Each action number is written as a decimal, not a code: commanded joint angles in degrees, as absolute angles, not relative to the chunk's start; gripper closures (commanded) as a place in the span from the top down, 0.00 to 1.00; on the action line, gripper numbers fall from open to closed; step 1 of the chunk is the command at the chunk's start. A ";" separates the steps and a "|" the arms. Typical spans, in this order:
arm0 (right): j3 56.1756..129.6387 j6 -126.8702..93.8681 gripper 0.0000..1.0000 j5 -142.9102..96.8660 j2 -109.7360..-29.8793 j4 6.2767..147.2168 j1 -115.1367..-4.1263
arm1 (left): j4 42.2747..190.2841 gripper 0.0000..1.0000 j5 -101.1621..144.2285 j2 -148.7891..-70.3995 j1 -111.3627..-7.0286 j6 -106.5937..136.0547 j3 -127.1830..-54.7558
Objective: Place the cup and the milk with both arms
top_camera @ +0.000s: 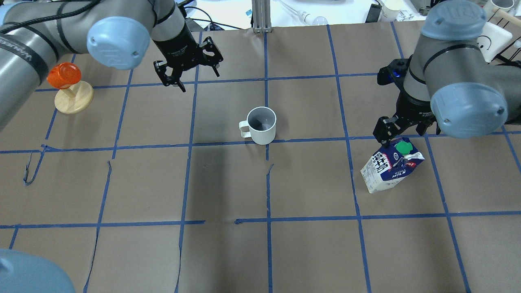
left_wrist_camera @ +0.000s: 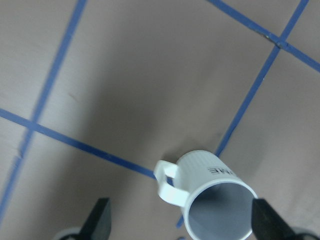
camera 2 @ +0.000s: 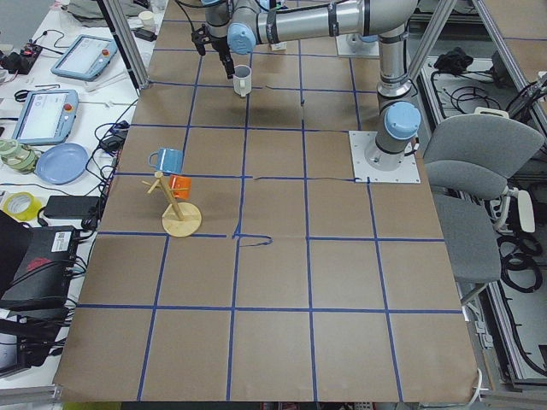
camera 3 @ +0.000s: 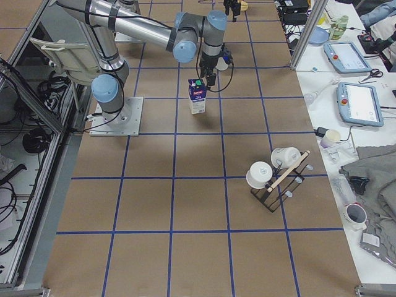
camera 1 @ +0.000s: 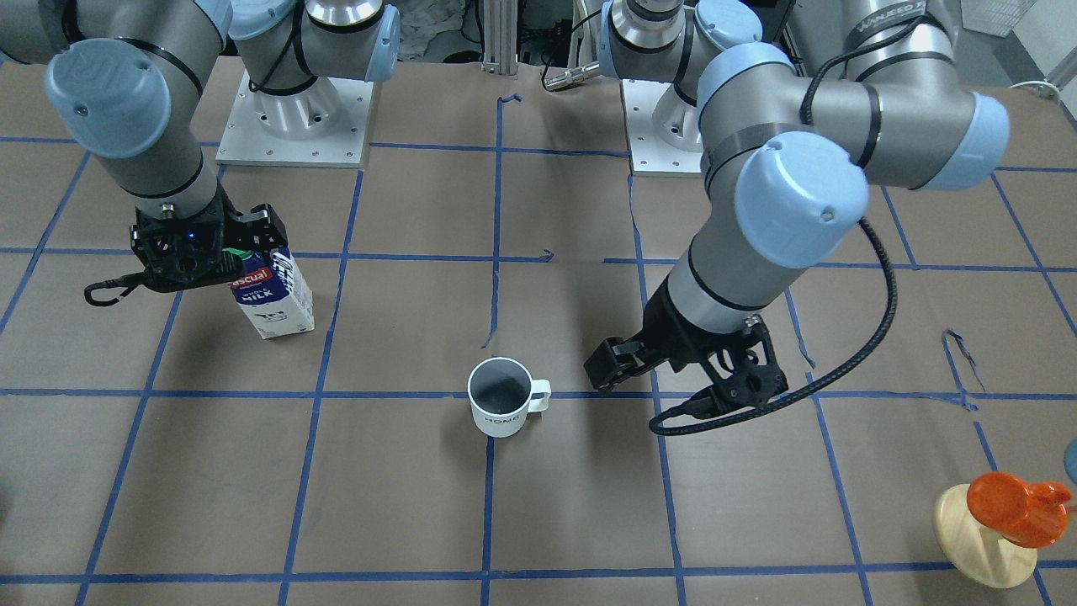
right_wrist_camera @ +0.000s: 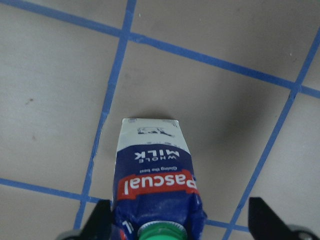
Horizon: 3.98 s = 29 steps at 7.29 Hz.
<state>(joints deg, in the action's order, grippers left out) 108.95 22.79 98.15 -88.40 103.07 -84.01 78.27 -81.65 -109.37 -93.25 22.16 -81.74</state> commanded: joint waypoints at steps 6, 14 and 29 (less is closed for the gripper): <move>110.57 24.26 0.41 95.19 -88.77 101.42 -84.02 | 81.74 1.00 -88.24 -102.14 -83.94 4.75 -85.49; 93.37 -9.27 0.35 86.84 -78.61 103.01 -96.91 | 80.95 1.00 -88.24 -97.56 -84.02 4.75 -91.14; 82.79 -7.50 1.00 91.14 -83.47 93.36 -100.03 | 80.42 1.00 -88.07 -97.03 -84.46 4.75 -91.67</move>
